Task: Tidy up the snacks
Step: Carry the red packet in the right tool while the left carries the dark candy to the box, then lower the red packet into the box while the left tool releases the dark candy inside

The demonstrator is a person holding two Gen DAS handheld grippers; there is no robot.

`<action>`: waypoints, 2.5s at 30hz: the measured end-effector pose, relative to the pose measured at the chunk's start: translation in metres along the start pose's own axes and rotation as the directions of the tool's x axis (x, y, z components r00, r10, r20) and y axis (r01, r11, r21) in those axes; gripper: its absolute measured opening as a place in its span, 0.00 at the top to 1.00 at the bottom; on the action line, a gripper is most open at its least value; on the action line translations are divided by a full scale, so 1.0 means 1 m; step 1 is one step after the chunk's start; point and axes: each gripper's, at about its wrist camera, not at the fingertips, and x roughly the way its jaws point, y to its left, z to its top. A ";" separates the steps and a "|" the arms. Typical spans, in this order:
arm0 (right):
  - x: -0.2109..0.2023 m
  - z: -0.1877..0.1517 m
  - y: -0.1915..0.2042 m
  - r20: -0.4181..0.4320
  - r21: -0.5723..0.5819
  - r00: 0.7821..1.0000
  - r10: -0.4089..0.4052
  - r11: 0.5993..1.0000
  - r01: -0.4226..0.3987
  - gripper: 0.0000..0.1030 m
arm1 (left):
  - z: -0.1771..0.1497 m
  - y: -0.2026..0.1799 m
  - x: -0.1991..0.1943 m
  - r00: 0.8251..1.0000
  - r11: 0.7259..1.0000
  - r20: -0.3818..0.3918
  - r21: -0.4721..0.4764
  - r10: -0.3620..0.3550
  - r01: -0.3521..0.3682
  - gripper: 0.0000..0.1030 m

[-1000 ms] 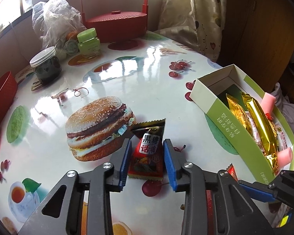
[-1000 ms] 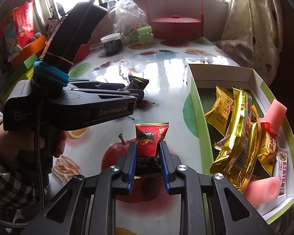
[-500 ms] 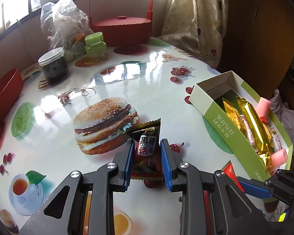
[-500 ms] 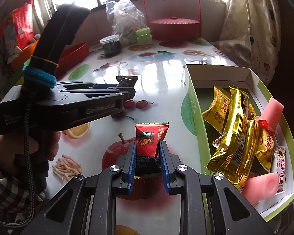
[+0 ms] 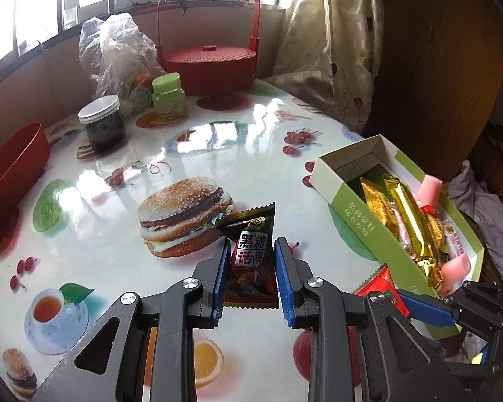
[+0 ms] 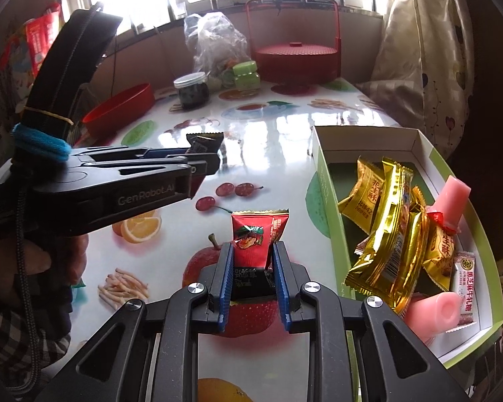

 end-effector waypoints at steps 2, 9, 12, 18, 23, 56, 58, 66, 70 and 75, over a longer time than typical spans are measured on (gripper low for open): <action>-0.003 0.000 -0.001 0.008 0.005 1.000 0.000 1.000 0.000 0.79 | 0.000 -0.001 -0.003 1.000 1.000 0.007 0.000 0.001 -0.001 0.73; -0.014 0.000 -0.005 0.032 0.016 0.999 -0.008 1.000 0.007 0.79 | 0.001 -0.005 -0.014 1.000 1.000 0.030 0.003 -0.008 0.008 0.73; -0.018 0.000 -0.006 0.041 0.021 0.999 -0.010 1.000 0.009 0.79 | 0.002 -0.008 -0.018 0.999 1.000 0.037 0.005 -0.009 0.009 0.73; -0.029 0.001 -0.010 0.070 0.029 0.997 -0.020 0.999 0.019 0.79 | 0.005 -0.014 -0.030 0.998 1.000 0.064 0.013 -0.019 0.018 0.73; -0.039 0.001 -0.019 0.091 0.047 0.995 -0.040 0.998 0.036 0.79 | 0.010 -0.025 -0.038 0.995 0.999 0.087 0.028 -0.044 0.041 0.73; -0.067 -0.014 -0.114 0.101 0.214 0.976 -0.193 0.962 0.168 0.79 | 0.030 -0.106 0.009 0.975 0.970 -0.011 0.094 -0.223 0.224 0.73; -0.065 -0.015 -0.116 0.092 0.214 0.977 -0.191 0.962 0.168 0.79 | 0.030 -0.108 0.013 0.974 0.970 -0.020 0.089 -0.227 0.228 0.73; -0.059 -0.018 -0.124 0.076 0.222 0.975 -0.207 0.957 0.185 0.79 | 0.031 -0.112 0.030 0.972 0.968 -0.054 0.088 -0.230 0.235 0.73; -0.057 -0.020 -0.128 0.071 0.226 0.974 -0.217 0.954 0.196 0.79 | 0.030 -0.114 0.035 0.972 0.969 -0.062 0.086 -0.228 0.233 0.73; -0.054 -0.023 -0.133 0.058 0.230 0.972 -0.228 0.950 0.209 0.79 | 0.030 -0.116 0.039 0.971 0.969 -0.070 0.084 -0.227 0.233 0.73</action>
